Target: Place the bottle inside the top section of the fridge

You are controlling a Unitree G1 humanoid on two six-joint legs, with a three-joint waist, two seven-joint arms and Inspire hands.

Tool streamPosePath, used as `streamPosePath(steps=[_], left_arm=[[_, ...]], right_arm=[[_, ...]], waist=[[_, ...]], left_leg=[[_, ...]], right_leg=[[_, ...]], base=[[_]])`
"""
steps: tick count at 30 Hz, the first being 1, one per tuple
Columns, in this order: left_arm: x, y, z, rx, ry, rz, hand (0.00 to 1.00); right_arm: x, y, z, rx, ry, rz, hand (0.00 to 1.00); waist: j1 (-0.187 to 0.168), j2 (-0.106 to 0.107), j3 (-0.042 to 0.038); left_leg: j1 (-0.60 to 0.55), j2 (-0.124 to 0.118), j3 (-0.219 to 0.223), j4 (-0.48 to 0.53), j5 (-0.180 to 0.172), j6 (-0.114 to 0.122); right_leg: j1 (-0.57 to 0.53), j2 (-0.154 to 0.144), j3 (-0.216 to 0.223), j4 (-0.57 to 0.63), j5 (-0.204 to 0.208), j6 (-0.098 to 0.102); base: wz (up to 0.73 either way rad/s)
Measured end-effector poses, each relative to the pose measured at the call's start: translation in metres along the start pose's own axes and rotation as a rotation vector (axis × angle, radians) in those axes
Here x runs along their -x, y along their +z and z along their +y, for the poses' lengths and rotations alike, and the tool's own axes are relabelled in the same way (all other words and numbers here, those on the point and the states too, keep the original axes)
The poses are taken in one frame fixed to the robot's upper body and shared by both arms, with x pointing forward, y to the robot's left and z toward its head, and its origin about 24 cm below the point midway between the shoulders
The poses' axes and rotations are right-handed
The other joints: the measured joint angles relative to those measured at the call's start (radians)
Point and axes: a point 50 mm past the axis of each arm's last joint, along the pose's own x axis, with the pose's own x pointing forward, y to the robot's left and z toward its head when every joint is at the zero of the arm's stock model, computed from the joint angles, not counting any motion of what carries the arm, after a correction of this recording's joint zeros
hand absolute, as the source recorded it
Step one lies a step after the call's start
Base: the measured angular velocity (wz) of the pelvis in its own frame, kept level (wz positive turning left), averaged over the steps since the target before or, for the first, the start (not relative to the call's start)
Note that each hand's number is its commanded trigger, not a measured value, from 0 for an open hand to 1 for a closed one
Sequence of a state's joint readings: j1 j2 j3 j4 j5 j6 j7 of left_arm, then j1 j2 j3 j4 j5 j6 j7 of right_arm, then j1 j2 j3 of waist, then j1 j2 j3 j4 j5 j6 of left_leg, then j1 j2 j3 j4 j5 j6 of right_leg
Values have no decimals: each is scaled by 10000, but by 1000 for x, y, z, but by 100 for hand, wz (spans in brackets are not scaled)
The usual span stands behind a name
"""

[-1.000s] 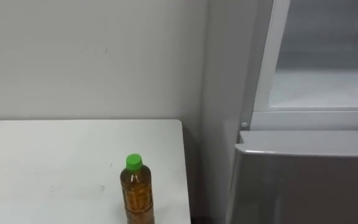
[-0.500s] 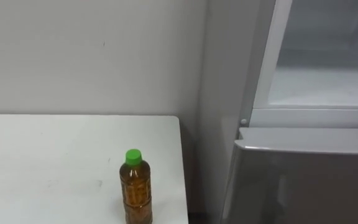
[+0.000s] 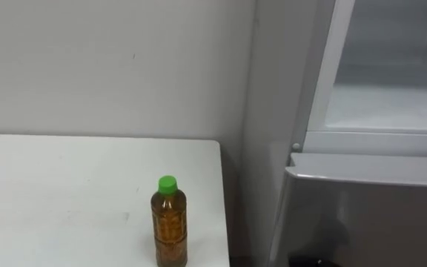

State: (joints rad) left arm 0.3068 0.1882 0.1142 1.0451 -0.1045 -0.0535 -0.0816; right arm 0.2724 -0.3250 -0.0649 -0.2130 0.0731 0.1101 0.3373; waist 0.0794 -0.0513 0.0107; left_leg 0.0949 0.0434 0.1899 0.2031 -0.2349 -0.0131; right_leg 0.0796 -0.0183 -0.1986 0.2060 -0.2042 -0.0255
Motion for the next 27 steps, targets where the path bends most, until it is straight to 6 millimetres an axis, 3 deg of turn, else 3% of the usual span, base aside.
streamPosePath(steps=[2, 7, 9, 13, 16, 20, 27], left_arm=[[0, -1, 1, -14, 28, 27, 0], [-1, 5, 2, -601, 36, -81, 0], [-1, 7, 4, -744, 79, -82, 0], [-3, 12, 4, -1239, 74, -41, 0], [-4, 17, 2, -1578, 32, -115, 0], [-4, 16, 2, -1955, 38, 49, 0], [-4, 14, 2, -2256, 60, 172, 0]], right_arm=[[-6, 8, -2, 23, -64, -349, 0], [-21, 48, -1, -1299, 664, -2642, 0], [-22, 50, -1, -1383, 698, -2729, 0], [-26, 62, 1, -1717, 949, -3345, 0], [-28, 65, 2, -2003, 998, -3539, 0], [-34, 82, 1, -2203, 1029, -4410, 0], [-42, 90, 12, -2702, 1364, -4958, 0]], waist=[[15, -68, -39], [31, -173, -39], [45, -212, 1], [130, -197, 8], [363, -163, -40], [411, -74, -82], [427, -25, -73]], left_leg=[[-93, -1, -7, 4, 17, 2], [-160, -48, -280, 91, 55, 19], [-209, -54, -348, 199, 54, 20], [-412, -59, -524, 352, 64, 37], [-491, -57, -571, 352, 64, 39], [-472, -56, -610, 344, 67, 42], [-377, -53, -757, 327, 70, 36]], right_leg=[[-101, -8, -19, 30, 1, -1], [-50, -70, -302, -30, 14, -10], [34, -95, -438, -42, 13, -9], [1, -114, -538, -42, 19, -7], [-23, -107, -568, -28, 44, -11], [62, -102, -651, -35, 67, -13], [257, -97, -822, -207, 69, -11]], base=[[2], [15], [19], [15], [7], [5], [7]])
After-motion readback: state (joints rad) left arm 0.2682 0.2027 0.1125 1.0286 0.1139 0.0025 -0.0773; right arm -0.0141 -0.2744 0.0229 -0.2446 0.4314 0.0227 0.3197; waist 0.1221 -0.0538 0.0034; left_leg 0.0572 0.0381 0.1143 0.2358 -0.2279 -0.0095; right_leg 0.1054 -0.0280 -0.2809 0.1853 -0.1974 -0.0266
